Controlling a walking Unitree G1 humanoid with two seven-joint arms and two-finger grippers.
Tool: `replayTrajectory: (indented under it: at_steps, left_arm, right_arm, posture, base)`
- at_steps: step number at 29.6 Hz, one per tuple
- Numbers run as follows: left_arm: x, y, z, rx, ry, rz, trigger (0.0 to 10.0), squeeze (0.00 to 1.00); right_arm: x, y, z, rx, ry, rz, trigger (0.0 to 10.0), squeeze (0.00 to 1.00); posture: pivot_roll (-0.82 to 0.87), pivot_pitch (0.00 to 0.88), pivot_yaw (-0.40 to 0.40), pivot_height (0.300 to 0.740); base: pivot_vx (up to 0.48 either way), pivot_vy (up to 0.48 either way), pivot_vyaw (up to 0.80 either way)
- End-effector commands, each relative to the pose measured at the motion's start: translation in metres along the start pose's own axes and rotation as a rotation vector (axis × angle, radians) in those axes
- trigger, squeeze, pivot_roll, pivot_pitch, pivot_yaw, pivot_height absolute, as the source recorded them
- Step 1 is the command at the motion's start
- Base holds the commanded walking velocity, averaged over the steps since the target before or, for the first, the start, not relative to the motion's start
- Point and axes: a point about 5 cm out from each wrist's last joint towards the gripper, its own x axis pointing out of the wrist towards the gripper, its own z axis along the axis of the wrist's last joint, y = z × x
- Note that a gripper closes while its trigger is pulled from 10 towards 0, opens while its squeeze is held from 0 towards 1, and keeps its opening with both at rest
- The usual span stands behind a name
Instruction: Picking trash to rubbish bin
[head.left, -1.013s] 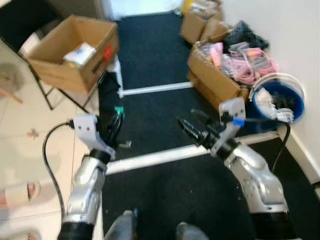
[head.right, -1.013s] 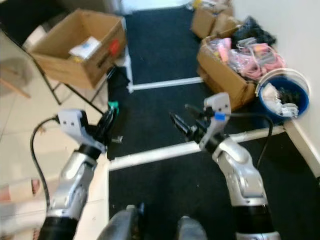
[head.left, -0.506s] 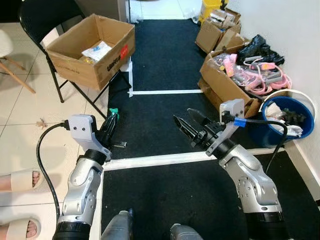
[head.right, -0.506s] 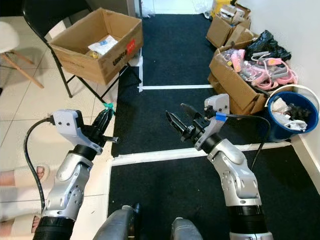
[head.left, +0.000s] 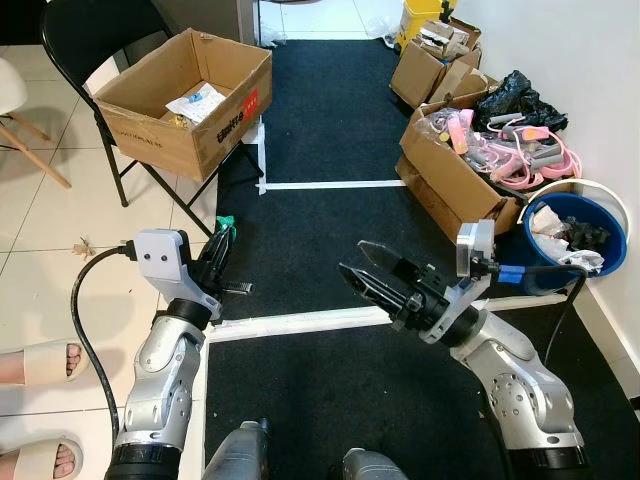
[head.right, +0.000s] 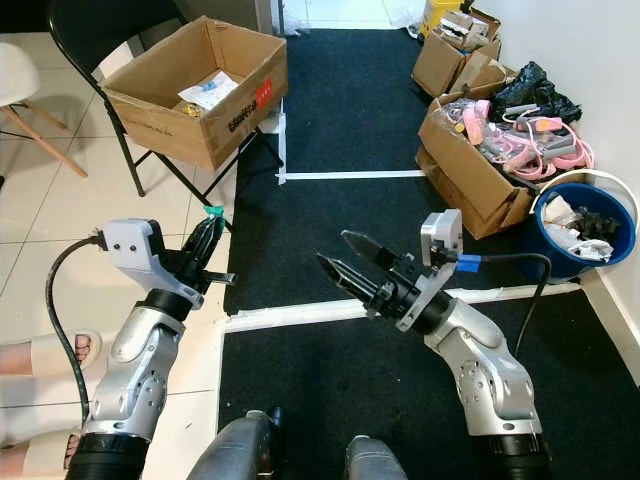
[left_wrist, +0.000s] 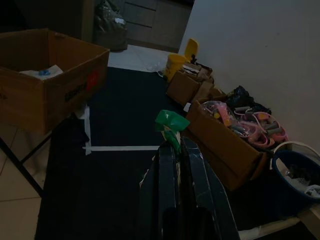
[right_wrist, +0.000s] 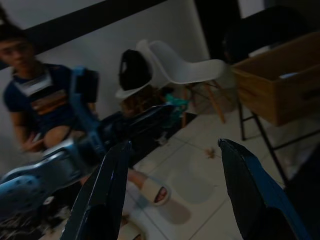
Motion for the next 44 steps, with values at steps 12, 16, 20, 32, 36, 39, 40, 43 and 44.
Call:
replayTrajectory:
  at_steps: [12,16,20,32,36,39,40,43,44]
  left_arm:
    - [-0.0017,-0.0016,-0.0047,-0.033,0.018,-0.012,10.0,0.0]
    - [-0.0014,-0.0023,-0.004,-0.046,0.012,-0.02,10.0,0.0]
    - [-0.0014,-0.0026,-0.004,-0.051,0.012,-0.024,10.0,0.0]
    - [-0.0015,-0.0032,-0.0039,-0.051,0.013,-0.032,10.0,0.0]
    - [-0.0014,-0.0031,-0.0039,-0.049,0.014,-0.033,10.0,0.0]
    - [-0.0013,-0.0031,-0.0039,-0.048,0.015,-0.035,10.0,0.0]
    - [-0.0013,-0.0032,-0.0038,-0.047,0.015,-0.035,10.0,0.0]
    - [-0.0012,-0.0033,-0.0037,-0.047,0.015,-0.036,10.0,0.0]
    - [-0.0014,-0.0033,-0.004,-0.046,0.015,-0.037,10.0,0.0]
  right_arm:
    - [-0.0055,0.0018,-0.007,0.041,0.004,0.048,10.0,0.0]
    - [-0.0051,0.0014,-0.0067,0.039,0.007,0.048,10.0,0.0]
    - [-0.0053,0.0012,-0.007,0.039,0.013,0.041,10.0,0.0]
    - [-0.0049,0.0014,-0.0086,0.047,0.029,0.026,10.0,0.0]
    - [-0.0047,0.0015,-0.0087,0.052,0.028,0.024,10.0,0.0]
    - [-0.0045,0.0016,-0.0088,0.053,0.028,0.024,10.0,0.0]
    - [-0.0045,0.0016,-0.0088,0.053,0.028,0.023,10.0,0.0]
    - [-0.0045,0.0016,-0.0088,0.055,0.027,0.021,10.0,0.0]
    - [-0.0047,0.0017,-0.0091,0.056,0.027,0.02,10.0,0.0]
  posture:
    - [-0.01,0.147,-0.005,0.74]
    - [-0.01,0.153,-0.004,0.74]
    - [-0.01,0.153,-0.004,0.74]
    - [-0.01,0.154,-0.004,0.74]
    - [-0.01,0.154,-0.004,0.74]
    - [-0.01,0.154,-0.004,0.74]
    - [-0.01,0.154,-0.004,0.74]
    - [-0.01,0.154,-0.004,0.74]
    - [-0.01,0.148,-0.006,0.74]
  base:
    - [0.0,0.0,0.0]
    - [0.071,0.0,0.0]
    - [0.3,0.0,0.0]
    - [0.325,0.0,0.0]
    - [0.333,0.0,0.0]
    - [0.334,0.0,0.0]
    - [0.334,0.0,0.0]
    - [0.336,0.0,0.0]
    - [0.337,0.0,0.0]
